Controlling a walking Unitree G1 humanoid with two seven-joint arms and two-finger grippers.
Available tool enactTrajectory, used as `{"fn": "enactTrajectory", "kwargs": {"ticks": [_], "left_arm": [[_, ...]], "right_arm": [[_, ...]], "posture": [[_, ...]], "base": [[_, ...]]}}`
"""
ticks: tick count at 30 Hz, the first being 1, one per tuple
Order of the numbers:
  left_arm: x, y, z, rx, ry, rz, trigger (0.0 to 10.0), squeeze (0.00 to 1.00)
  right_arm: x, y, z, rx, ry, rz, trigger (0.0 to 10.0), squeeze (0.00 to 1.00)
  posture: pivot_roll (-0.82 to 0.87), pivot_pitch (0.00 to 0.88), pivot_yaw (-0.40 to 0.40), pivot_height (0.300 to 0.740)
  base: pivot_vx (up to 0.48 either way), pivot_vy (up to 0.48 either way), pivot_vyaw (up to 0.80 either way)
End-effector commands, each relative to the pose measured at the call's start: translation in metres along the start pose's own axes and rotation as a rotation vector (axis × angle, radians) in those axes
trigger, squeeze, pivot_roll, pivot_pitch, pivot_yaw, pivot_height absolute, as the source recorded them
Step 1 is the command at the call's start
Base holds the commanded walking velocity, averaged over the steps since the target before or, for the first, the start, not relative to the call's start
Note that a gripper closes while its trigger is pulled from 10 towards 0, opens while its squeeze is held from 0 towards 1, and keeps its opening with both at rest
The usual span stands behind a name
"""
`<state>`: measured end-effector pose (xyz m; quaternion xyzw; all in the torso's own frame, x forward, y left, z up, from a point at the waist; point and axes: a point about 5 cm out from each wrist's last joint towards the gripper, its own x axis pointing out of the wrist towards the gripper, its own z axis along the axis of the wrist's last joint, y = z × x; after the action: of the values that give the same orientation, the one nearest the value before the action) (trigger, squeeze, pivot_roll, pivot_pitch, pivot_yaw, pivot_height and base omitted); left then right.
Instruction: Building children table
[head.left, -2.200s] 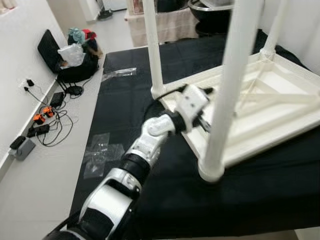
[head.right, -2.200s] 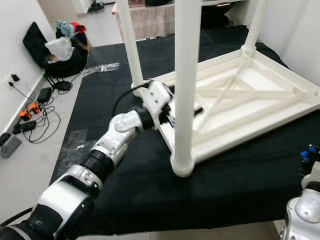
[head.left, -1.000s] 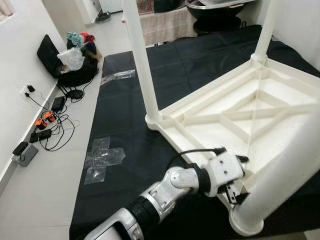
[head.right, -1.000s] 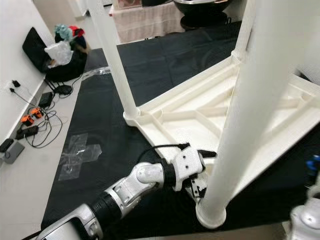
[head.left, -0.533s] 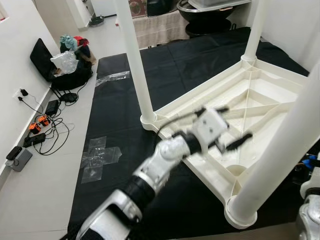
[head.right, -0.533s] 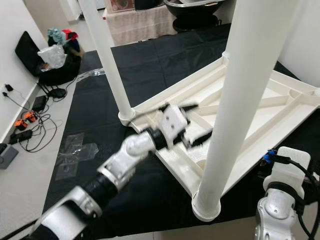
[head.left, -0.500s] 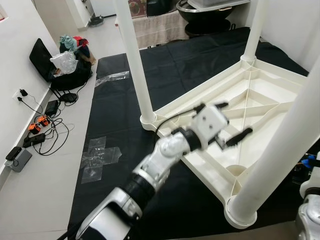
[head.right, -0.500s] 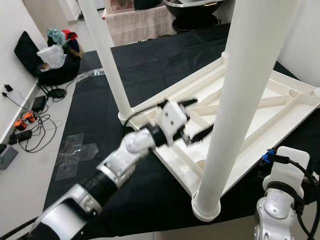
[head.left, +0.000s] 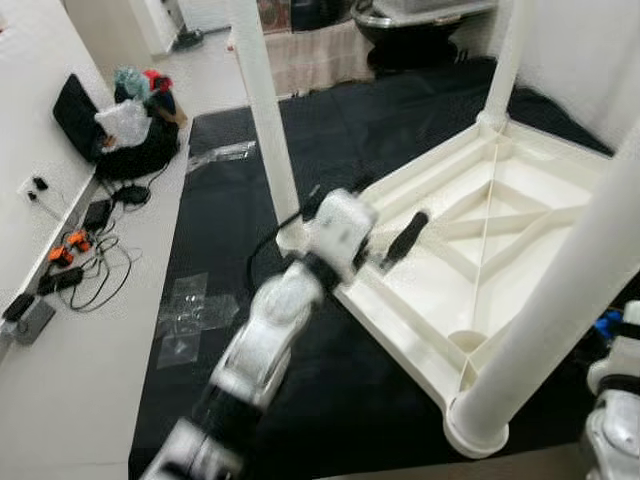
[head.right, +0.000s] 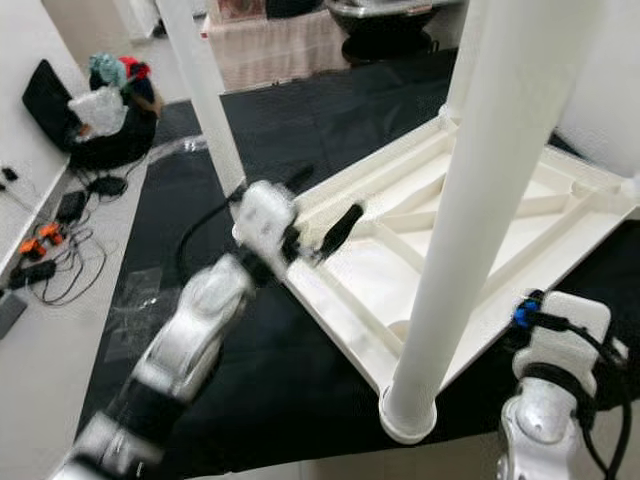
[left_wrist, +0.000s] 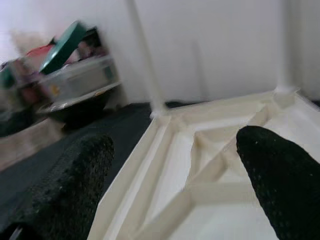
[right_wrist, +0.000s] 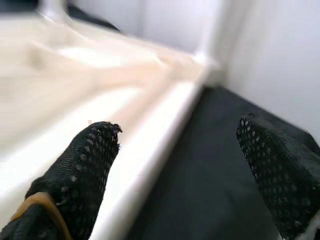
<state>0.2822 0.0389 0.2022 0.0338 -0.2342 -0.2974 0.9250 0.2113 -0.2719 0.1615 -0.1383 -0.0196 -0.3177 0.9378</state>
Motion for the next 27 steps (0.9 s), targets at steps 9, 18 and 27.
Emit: {"fn": "enactTrajectory", "kwargs": {"ticks": [9,18,27], "left_arm": [[-0.028,0.024,0.005,0.054,0.075,0.149,10.0,0.0],[-0.029,0.02,0.014,0.064,0.1,0.124,10.0,0.0],[-0.026,0.022,0.017,0.062,0.1,0.141,10.0,0.0]], "right_arm": [[0.008,0.001,0.01,0.001,-0.054,-0.025,10.0,0.0],[0.031,-0.052,0.009,-0.081,-0.012,-0.329,10.0,0.0],[0.017,-0.031,-0.003,-0.071,0.024,-0.168,10.0,0.0]], "posture": [[-0.02,0.045,0.04,0.74],[-0.03,0.048,0.046,0.74],[-0.03,0.055,0.047,0.74]], "base": [[-0.195,0.0,0.0],[-0.318,0.0,0.0],[-0.325,0.0,0.0]]}}
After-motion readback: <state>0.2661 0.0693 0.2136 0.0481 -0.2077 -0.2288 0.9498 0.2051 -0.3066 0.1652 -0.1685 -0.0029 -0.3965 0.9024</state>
